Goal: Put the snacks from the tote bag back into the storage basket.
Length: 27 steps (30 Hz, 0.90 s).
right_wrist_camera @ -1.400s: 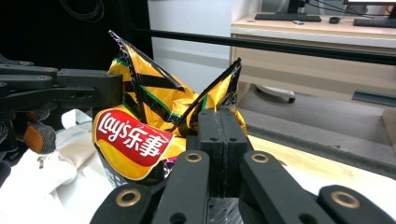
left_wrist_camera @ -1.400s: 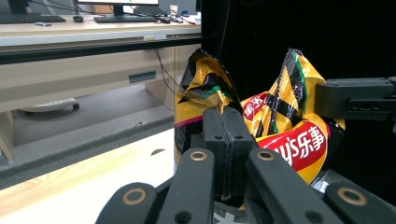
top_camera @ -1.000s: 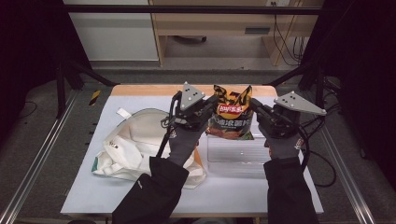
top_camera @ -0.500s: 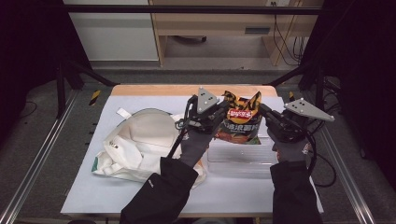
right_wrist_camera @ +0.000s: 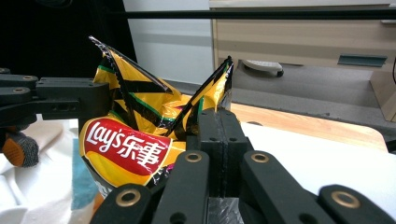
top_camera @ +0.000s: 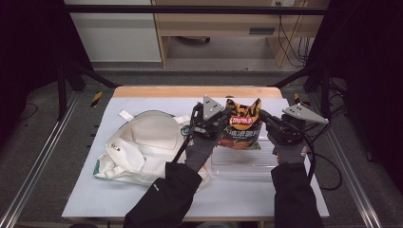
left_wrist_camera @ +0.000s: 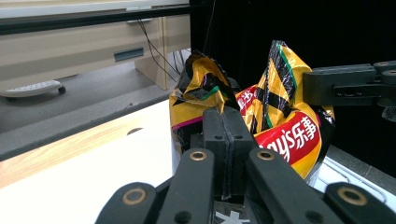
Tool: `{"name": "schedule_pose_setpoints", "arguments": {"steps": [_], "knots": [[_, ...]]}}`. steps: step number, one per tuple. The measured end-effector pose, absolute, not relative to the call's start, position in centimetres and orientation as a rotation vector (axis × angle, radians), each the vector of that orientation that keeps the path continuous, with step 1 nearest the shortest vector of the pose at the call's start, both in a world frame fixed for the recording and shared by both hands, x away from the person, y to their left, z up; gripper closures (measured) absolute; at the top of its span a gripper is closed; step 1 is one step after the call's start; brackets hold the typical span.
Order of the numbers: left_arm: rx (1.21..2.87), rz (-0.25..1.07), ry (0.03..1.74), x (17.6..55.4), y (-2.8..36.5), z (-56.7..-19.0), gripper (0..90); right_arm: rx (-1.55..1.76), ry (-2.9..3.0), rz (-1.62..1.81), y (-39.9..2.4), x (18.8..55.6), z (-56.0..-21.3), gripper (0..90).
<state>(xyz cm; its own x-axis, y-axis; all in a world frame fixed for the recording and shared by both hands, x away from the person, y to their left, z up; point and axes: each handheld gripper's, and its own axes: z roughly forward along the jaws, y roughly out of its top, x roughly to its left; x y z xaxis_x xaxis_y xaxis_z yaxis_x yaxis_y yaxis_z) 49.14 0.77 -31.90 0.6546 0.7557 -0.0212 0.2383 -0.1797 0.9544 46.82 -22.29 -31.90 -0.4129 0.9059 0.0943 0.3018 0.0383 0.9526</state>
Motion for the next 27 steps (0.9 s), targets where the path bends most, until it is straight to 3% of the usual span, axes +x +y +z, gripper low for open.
{"name": "schedule_pose_setpoints", "arguments": {"steps": [27], "knots": [[1.748,0.578,0.884,50.5,1.4,-36.2,88.8,1.258,1.828,1.276,-20.5,49.0,-35.3,89.8]]}}
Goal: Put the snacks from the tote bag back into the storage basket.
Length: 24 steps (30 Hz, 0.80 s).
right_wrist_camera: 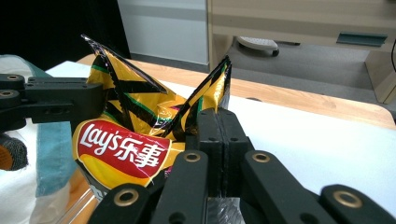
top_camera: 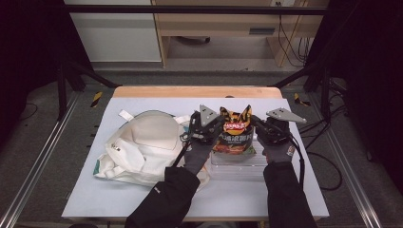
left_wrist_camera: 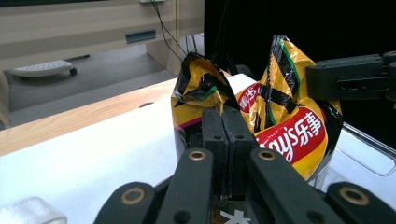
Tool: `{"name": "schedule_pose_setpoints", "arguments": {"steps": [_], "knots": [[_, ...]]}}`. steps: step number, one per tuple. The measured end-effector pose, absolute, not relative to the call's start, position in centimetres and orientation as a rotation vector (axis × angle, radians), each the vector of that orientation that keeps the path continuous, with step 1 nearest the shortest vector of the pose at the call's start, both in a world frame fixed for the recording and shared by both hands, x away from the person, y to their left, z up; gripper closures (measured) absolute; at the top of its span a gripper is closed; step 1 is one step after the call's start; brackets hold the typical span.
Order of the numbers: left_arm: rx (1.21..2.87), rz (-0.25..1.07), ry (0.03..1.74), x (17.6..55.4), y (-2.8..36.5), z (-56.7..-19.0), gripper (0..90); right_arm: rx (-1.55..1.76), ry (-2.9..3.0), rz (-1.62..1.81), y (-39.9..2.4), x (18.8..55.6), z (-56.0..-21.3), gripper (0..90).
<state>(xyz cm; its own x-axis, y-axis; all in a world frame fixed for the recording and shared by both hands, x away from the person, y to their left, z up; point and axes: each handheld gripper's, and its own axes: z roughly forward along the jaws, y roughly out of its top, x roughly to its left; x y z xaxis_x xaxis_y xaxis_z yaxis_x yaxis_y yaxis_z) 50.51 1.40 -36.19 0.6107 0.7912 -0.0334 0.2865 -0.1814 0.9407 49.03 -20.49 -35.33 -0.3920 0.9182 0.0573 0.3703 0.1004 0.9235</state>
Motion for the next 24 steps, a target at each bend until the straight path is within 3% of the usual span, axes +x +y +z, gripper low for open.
{"name": "schedule_pose_setpoints", "arguments": {"steps": [9,13,19,24], "knots": [[1.748,0.588,0.885,50.7,1.4,-36.3,82.0,1.273,1.823,1.268,-20.4,49.3,-35.8,85.0],[1.75,0.593,0.89,50.8,1.7,-36.3,71.9,1.252,1.815,1.263,-20.3,49.3,-35.8,79.4],[1.749,0.581,0.888,50.7,2.6,-36.1,56.0,1.232,1.764,1.291,-20.7,48.9,-35.3,65.4],[1.754,0.548,0.876,50.4,3.8,-35.7,48.5,1.192,1.725,1.333,-21.1,48.4,-34.6,51.4]]}}
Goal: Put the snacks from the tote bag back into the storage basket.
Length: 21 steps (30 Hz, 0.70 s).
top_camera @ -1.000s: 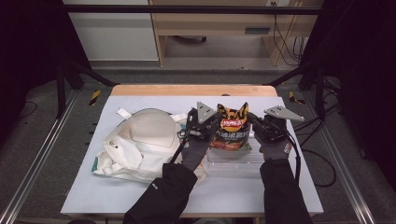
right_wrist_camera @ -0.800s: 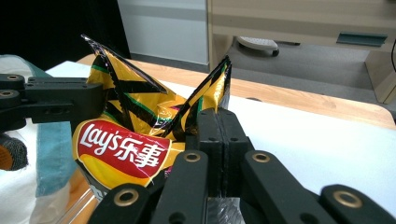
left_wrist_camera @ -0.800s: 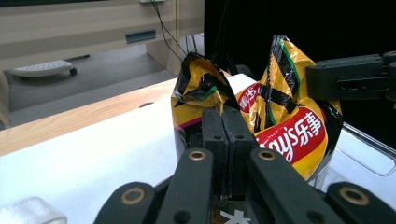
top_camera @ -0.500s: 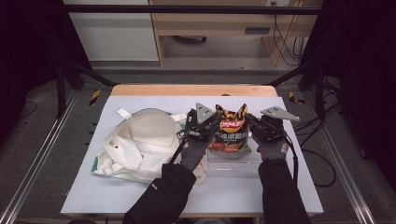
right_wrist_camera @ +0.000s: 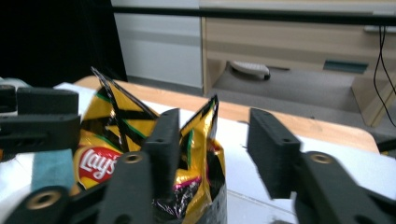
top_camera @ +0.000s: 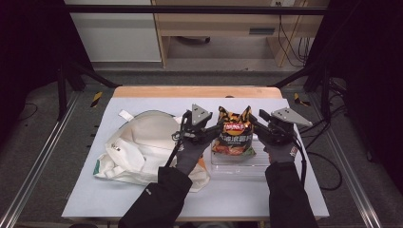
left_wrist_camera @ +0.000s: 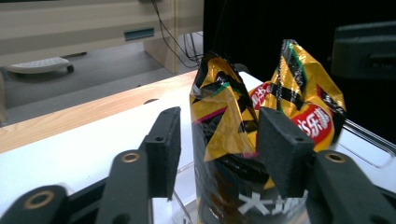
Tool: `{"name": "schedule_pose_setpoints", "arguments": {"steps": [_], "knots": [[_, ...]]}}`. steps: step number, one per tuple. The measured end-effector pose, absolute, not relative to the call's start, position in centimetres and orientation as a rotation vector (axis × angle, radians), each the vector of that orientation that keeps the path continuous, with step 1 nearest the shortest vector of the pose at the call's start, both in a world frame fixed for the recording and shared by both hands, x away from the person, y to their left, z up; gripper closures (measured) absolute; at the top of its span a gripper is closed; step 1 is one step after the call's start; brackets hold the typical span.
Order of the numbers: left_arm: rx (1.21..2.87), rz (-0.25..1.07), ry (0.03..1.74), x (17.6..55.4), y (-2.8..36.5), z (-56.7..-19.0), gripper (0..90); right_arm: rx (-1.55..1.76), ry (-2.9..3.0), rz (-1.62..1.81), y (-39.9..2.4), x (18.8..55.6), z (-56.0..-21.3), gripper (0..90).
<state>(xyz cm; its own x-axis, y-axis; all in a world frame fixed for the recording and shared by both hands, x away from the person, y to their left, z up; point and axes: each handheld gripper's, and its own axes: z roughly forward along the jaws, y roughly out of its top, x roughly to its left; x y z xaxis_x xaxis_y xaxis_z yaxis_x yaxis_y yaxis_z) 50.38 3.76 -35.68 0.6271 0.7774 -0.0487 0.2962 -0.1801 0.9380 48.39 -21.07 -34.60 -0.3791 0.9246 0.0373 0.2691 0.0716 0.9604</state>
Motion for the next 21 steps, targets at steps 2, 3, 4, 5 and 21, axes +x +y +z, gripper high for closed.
{"name": "schedule_pose_setpoints", "arguments": {"steps": [2,3,4,5,21], "knots": [[1.767,0.557,0.867,50.1,4.3,-35.4,46.0,1.182,1.718,1.345,-21.1,48.2,-34.4,47.0],[1.773,0.559,0.865,50.0,4.6,-35.3,44.2,1.178,1.715,1.355,-21.2,48.1,-34.3,45.3],[1.777,0.561,0.862,49.8,4.9,-35.1,42.3,1.175,1.716,1.36,-21.2,48.0,-34.2,43.5],[1.777,0.56,0.861,49.6,5.4,-34.9,41.1,1.176,1.717,1.361,-21.2,47.9,-34.2,41.3],[1.784,0.594,0.913,47.6,15.0,-34.8,29.6,1.196,1.721,1.353,-22.8,45.8,-33.6,25.6]]}}
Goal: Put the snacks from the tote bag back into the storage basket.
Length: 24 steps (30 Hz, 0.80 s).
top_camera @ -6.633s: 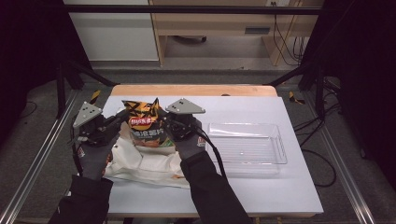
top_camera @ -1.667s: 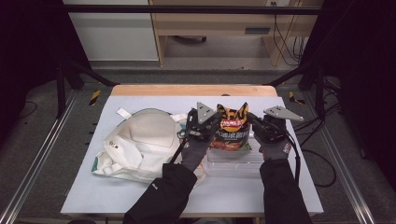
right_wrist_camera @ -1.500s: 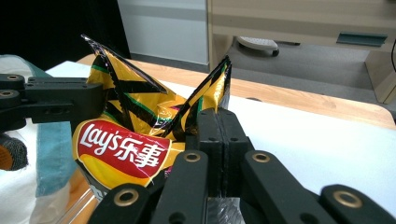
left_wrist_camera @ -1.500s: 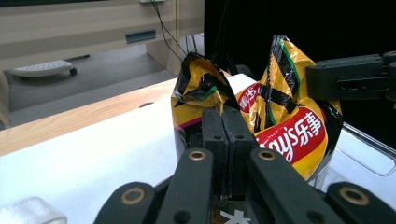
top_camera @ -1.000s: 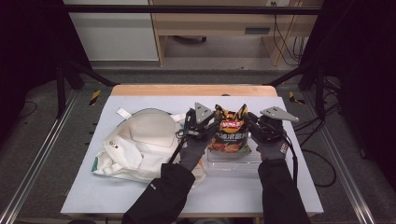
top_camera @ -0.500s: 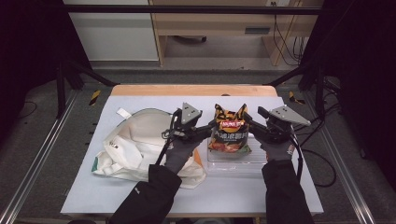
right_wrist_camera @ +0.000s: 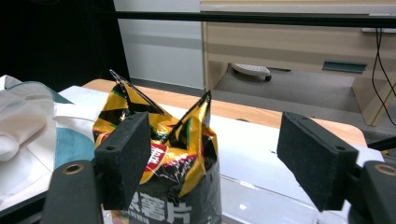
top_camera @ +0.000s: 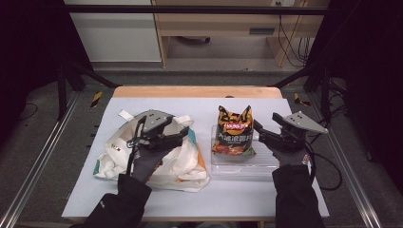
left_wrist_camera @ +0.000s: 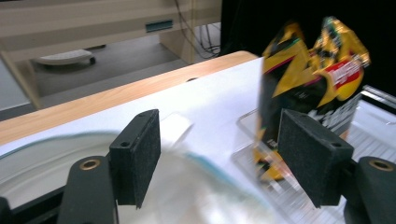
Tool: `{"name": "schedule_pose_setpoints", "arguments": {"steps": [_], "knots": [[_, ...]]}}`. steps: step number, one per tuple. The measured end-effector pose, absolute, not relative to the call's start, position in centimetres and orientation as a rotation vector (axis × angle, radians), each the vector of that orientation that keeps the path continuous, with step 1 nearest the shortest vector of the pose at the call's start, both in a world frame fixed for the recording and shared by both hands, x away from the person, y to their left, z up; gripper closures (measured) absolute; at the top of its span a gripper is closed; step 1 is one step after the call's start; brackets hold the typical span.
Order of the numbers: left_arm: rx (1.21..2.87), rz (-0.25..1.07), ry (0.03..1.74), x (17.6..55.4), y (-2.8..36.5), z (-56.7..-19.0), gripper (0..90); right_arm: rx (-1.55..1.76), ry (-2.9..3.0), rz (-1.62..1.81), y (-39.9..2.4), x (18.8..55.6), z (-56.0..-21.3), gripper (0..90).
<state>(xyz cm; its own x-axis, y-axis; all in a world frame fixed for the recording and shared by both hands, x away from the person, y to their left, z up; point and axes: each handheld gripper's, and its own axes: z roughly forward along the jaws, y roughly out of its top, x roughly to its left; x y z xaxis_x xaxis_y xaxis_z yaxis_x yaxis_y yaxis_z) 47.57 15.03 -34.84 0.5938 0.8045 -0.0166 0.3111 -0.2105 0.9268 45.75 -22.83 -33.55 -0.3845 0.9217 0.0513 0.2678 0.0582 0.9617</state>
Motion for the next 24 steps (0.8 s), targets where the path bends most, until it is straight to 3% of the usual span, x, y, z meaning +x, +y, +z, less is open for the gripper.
{"name": "schedule_pose_setpoints", "arguments": {"steps": [8,24], "knots": [[1.773,0.644,0.976,46.4,20.1,-36.3,28.2,1.219,1.75,1.297,-24.0,45.0,-34.6,20.6],[1.742,0.713,1.076,44.0,26.4,-39.1,27.9,1.25,1.782,1.256,-25.1,43.6,-36.7,17.7]]}}
